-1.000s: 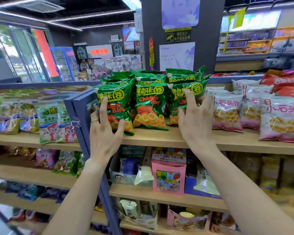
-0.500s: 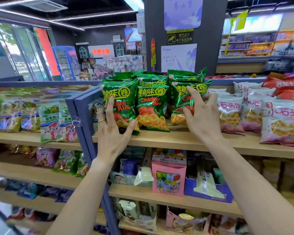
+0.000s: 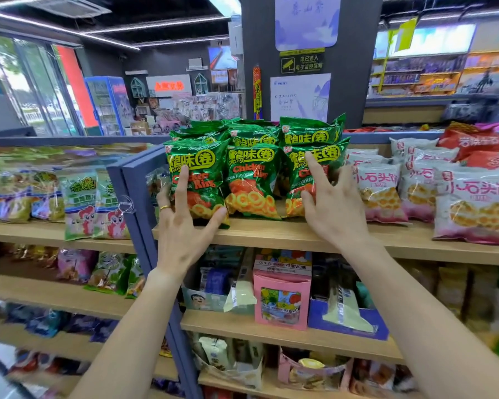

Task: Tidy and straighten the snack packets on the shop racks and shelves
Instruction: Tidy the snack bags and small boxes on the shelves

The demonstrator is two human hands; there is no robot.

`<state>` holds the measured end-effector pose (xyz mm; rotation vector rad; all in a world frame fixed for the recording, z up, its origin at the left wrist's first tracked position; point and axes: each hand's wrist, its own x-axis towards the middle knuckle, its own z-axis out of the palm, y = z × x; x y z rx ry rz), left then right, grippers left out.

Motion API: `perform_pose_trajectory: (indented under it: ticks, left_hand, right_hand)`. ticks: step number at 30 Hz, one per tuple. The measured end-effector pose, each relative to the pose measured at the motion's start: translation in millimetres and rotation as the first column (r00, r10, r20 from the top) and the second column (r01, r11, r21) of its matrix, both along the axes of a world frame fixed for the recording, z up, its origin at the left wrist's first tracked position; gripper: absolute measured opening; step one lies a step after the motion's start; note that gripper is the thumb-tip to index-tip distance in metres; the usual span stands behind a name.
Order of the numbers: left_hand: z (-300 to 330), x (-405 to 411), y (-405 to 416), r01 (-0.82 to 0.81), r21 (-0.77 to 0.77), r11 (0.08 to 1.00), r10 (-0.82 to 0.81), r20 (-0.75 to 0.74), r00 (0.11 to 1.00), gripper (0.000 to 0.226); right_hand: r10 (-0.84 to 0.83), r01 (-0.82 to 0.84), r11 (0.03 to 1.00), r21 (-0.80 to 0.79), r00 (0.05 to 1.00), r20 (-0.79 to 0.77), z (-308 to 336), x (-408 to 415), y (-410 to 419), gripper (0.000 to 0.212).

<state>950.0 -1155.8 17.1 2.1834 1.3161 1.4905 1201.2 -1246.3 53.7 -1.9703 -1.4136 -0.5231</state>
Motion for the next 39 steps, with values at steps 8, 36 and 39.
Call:
perform_pose_trajectory:
  ticks: [8,36,39]
  left_hand:
    - [-1,-5,-1,0.0,0.005,1.0,0.0,0.003,1.0,0.108]
    - [-6,-8,-6,-0.092,0.349,0.933,0.129,-0.085,0.988,0.103]
    - [-6,10,-25,-0.045,0.506,0.862,0.137,-0.147,0.98,0.091]
  right_hand:
    - [0.01,-0.009,1.0,0.023,0.998,-0.054,-4,-1,-8,0.09]
    - [0.011,-0.017,0.986,0.164,0.999,0.041,-27,-11,-47,0.08]
    - [-0.008,0.003,0.981,0.195,1.0,0.025,-36,-4,-68,0.073]
